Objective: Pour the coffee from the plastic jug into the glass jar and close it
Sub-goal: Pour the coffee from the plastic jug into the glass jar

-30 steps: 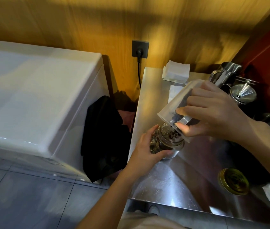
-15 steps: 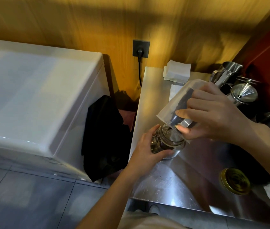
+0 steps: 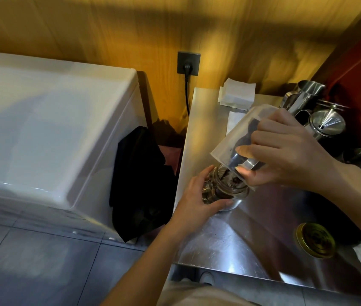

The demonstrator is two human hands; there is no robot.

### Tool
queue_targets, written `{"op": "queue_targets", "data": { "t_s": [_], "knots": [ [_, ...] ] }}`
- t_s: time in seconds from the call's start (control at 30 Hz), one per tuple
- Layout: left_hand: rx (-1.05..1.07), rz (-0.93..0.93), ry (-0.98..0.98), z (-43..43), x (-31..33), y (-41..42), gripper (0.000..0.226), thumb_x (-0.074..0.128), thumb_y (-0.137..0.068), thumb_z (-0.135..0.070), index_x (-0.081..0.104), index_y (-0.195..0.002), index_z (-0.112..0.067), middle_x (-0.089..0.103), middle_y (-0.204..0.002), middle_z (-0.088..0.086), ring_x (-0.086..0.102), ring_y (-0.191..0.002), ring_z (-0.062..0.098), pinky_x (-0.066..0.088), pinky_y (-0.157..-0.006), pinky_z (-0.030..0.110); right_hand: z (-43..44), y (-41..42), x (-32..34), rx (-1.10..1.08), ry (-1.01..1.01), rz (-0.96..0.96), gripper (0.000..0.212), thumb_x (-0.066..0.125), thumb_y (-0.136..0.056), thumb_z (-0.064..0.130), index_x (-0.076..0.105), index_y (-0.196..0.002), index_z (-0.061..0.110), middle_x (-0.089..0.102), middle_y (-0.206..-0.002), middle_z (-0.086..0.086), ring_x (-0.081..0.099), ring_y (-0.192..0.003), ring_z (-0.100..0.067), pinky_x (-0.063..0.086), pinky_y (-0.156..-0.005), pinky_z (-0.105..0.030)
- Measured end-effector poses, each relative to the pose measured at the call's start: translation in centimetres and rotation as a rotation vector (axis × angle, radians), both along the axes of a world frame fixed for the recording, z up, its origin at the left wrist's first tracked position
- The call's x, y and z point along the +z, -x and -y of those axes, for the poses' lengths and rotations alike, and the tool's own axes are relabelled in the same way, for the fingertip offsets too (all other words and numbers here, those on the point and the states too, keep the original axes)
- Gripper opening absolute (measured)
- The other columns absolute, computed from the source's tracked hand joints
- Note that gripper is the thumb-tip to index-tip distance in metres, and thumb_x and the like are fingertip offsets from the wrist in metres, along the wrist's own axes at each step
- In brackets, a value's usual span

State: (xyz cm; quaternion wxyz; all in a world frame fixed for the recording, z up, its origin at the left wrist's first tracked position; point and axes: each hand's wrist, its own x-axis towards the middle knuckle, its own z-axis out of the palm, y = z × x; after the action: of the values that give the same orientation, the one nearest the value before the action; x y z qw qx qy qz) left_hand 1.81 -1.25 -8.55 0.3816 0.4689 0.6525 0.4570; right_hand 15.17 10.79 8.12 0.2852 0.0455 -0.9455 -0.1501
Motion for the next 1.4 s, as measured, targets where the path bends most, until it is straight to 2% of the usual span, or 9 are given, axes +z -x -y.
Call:
{"op": "queue_targets", "data": {
  "t_s": [0.17,0.3,0.53,0.73,0.87,1.03,1.13,1.27,1.4],
  "knots": [
    [0.004,-0.005,-0.008,-0.1,-0.1,0.1,0.086,0.075,-0.067,-0.061,0.028,-0.139,-0.053,0.042,-0.133,-0.015,0.042,-0.122,-0.001,0.034,-0.092,0.016,0.1,-0.1,0.2,0.028,-0.021,0.007,0.029,0.061,-0.082,0.021,0.066,-0.062,0.001,0.053,-0.051,-0.009,0.051,-0.048,-0.024,0.048,-0.054,-0.039],
    [0.006,-0.008,-0.012,-0.1,-0.4,0.1,0.085,0.076,-0.067,-0.06,0.027,-0.137,-0.057,0.041,-0.128,-0.021,0.038,-0.117,-0.016,0.032,-0.089,0.011,0.2,0.0,0.1,0.05,-0.036,0.011,0.031,0.061,-0.083,0.022,0.066,-0.061,0.001,0.054,-0.05,-0.01,0.052,-0.047,-0.025,0.048,-0.054,-0.038],
    [0.027,0.008,-0.025,-0.3,-0.9,0.0,0.086,0.078,-0.066,-0.058,0.03,-0.137,-0.056,0.043,-0.129,-0.019,0.043,-0.121,-0.007,0.036,-0.094,0.015,0.3,0.1,0.2,0.052,-0.046,0.012,0.03,0.063,-0.083,0.022,0.066,-0.06,0.001,0.054,-0.049,-0.009,0.05,-0.045,-0.025,0.047,-0.052,-0.036],
    [0.027,-0.017,-0.028,-0.4,-1.1,0.0,0.087,0.076,-0.066,-0.06,0.028,-0.137,-0.057,0.043,-0.131,-0.018,0.037,-0.118,-0.017,0.032,-0.087,0.008,0.4,0.0,0.5,0.072,-0.072,0.022,0.032,0.061,-0.084,0.022,0.066,-0.06,0.001,0.054,-0.05,-0.009,0.051,-0.046,-0.024,0.047,-0.052,-0.035],
    [0.021,-0.017,-0.038,-0.3,-0.9,0.0,0.085,0.075,-0.064,-0.063,0.029,-0.136,-0.058,0.042,-0.127,-0.023,0.037,-0.117,-0.018,0.033,-0.087,0.008,0.9,-0.2,0.4,0.069,-0.099,0.015,0.028,0.064,-0.083,0.02,0.067,-0.061,0.002,0.055,-0.05,-0.008,0.052,-0.047,-0.023,0.05,-0.053,-0.035],
    [0.014,-0.005,-0.047,-0.2,-0.8,0.1,0.086,0.074,-0.065,-0.064,0.03,-0.138,-0.052,0.044,-0.129,-0.017,0.041,-0.119,-0.011,0.033,-0.091,0.008,1.0,-0.4,0.5,0.067,-0.153,0.004,0.023,0.066,-0.08,0.019,0.069,-0.065,0.002,0.058,-0.053,-0.008,0.055,-0.049,-0.023,0.042,-0.058,-0.036],
    [0.018,-0.025,-0.055,-0.2,-0.8,0.1,0.082,0.075,-0.065,-0.063,0.033,-0.135,-0.052,0.045,-0.123,-0.02,0.042,-0.116,-0.011,0.036,-0.092,0.011,1.3,-0.5,0.4,0.077,-0.175,0.04,0.025,0.064,-0.081,0.021,0.069,-0.064,0.003,0.058,-0.053,-0.007,0.055,-0.05,-0.023,0.041,-0.061,-0.035],
    [0.011,-0.029,-0.068,-0.2,-0.7,0.1,0.079,0.075,-0.067,-0.062,0.034,-0.134,-0.052,0.046,-0.126,-0.016,0.042,-0.118,-0.009,0.036,-0.093,0.012,1.3,-0.7,0.5,0.093,-0.176,0.041,0.024,0.064,-0.081,0.02,0.069,-0.065,0.003,0.058,-0.054,-0.007,0.055,-0.05,-0.023,0.039,-0.063,-0.035],
    [0.007,-0.012,-0.056,-0.2,-0.6,0.1,0.078,0.075,-0.067,-0.062,0.039,-0.134,-0.046,0.05,-0.125,-0.011,0.047,-0.116,-0.001,0.041,-0.094,0.02,1.5,-0.9,0.4,0.121,-0.181,0.083,0.027,0.06,-0.085,0.021,0.071,-0.068,0.004,0.059,-0.055,-0.006,0.055,-0.052,-0.022,0.038,-0.066,-0.034]
  ]
}}
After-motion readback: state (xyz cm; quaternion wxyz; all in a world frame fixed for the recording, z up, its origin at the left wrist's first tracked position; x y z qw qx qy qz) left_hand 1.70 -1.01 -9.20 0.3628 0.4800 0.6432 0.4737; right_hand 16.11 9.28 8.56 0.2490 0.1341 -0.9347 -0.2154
